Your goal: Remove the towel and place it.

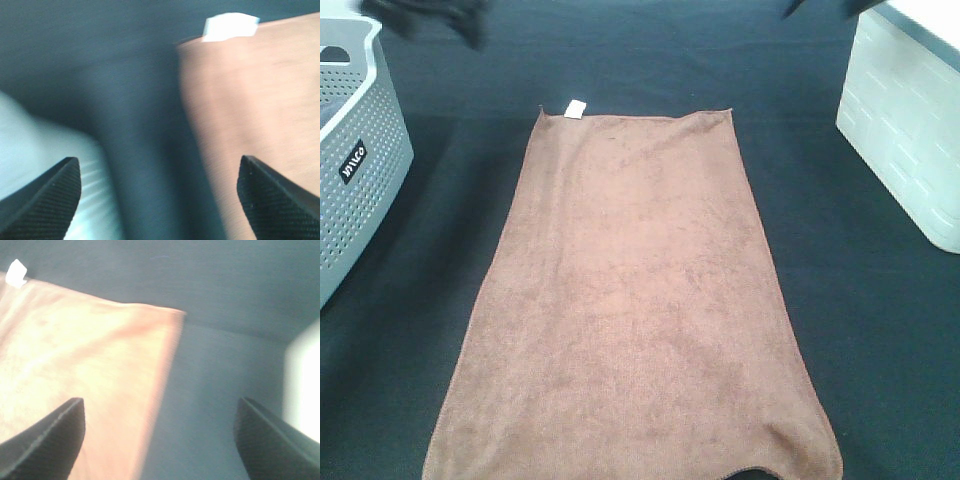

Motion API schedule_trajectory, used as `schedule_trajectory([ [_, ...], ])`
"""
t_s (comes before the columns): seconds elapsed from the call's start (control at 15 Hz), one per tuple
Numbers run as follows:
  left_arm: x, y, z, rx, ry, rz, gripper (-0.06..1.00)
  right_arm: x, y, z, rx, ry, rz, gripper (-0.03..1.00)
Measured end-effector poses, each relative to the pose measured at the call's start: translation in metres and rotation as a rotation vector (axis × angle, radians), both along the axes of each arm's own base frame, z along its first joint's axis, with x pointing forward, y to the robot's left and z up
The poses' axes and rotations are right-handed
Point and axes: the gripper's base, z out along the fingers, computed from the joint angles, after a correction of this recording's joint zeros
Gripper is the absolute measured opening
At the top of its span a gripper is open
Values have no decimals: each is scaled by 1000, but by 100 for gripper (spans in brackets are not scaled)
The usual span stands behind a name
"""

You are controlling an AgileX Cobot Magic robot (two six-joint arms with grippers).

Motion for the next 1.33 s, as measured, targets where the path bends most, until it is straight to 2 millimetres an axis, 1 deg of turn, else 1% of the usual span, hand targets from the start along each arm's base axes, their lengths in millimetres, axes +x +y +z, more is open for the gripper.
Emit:
schedule_trajectory([
  [0.07, -5, 27, 17, 0, -16, 52, 80, -12, -11, 22, -21, -13, -21, 75],
  [0.13, -11, 48, 29, -2, -27, 91, 80, -23, -14, 39, -48, -16, -27, 75],
  [0.2, -20, 61, 43, -21, -38, 126, 80, -32, -15, 52, -61, -23, -28, 75],
  [0.27, -35, 74, 54, -27, -22, 162, 80, -44, -14, 61, -49, -19, -35, 75],
  [0.33, -51, 78, 57, -31, 11, 171, 79, -55, -14, 64, -45, 3, -32, 75],
  [0.4, -72, 78, 62, -23, 44, 174, 79, -74, -14, 65, -43, 38, -30, 75],
  [0.47, -72, 78, 62, -23, 44, 174, 79, -74, -14, 65, -43, 38, -30, 75],
  [0.53, -95, 77, 62, -21, 90, 174, 79, -99, -16, 67, -42, 78, -31, 75],
  [0.6, -139, 76, 65, -19, 117, 175, 79, -142, -19, 68, -45, 125, -32, 75],
  [0.67, -174, 73, 71, -32, 95, 174, 79, -177, -21, 65, -46, 163, -33, 75],
  [0.73, -209, 72, 78, -36, 57, 176, 79, -217, -23, 66, -44, 173, -35, 75],
  [0.8, -244, 71, 82, -44, 20, 183, 79, -256, -25, 70, -36, 155, -43, 75],
  [0.87, -278, 70, 79, -45, 1, 183, 79, -289, -27, 66, -30, 145, -54, 75],
  [1.0, -341, 68, 77, -53, -81, 189, 79, -351, -31, 56, -10, 96, -75, 75],
  [1.07, -366, 67, 74, -56, -119, 189, 79, -381, -33, 49, -7, 50, -80, 75],
  [1.13, -402, 66, 65, -61, -181, 188, 79, -414, -36, 41, -10, -35, -86, 75],
  [1.2, -425, 65, 60, -64, -234, 187, 79, -437, -39, 33, -15, -96, -91, 75],
  [1.27, -444, 64, 52, -67, -277, 185, 79, -455, -41, 24, -16, -148, -94, 75],
  [1.33, -464, 64, 45, -68, -334, 184, 79, -470, -42, 15, -17, -191, -97, 75],
])
